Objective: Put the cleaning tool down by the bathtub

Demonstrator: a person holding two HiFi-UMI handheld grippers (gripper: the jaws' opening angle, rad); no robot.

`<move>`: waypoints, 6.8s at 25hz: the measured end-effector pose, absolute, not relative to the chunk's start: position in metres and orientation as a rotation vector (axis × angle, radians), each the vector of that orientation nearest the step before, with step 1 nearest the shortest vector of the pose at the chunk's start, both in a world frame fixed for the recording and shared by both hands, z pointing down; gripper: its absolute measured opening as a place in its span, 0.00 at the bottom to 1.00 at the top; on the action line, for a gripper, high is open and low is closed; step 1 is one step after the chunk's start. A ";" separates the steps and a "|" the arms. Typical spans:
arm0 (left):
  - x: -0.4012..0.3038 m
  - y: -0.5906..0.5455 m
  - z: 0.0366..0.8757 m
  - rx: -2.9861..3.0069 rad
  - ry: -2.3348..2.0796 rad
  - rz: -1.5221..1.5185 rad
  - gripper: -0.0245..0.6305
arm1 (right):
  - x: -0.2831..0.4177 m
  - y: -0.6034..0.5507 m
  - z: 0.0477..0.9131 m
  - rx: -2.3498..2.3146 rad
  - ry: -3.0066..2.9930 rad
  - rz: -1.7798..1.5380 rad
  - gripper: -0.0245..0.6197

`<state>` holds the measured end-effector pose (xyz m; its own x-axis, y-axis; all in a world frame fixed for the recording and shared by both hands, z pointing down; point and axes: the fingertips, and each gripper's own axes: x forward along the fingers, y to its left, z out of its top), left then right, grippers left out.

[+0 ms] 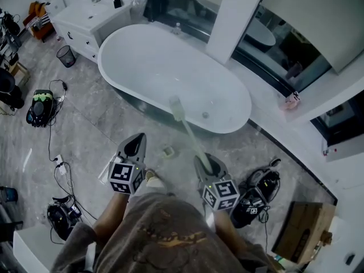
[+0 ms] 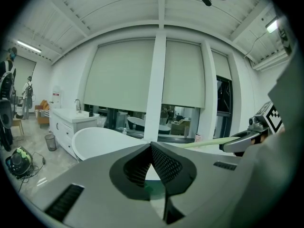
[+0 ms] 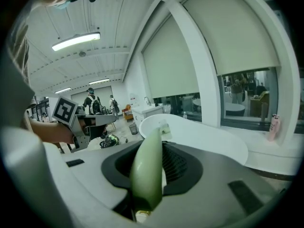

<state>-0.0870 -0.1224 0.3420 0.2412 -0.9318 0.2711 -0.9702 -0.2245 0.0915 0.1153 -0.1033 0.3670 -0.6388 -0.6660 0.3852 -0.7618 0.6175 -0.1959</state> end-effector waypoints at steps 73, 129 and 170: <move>-0.126 -0.190 0.675 2.071 -1.589 0.365 0.04 | 0.042 -0.164 0.901 0.748 -1.934 0.793 0.21; -0.149 -0.178 0.688 2.006 -1.525 0.390 0.04 | 0.011 -0.175 0.927 0.726 -1.739 0.783 0.34; -0.050 -0.106 0.357 2.275 -1.431 0.255 0.04 | 0.014 -0.142 0.358 0.866 -2.716 0.741 0.05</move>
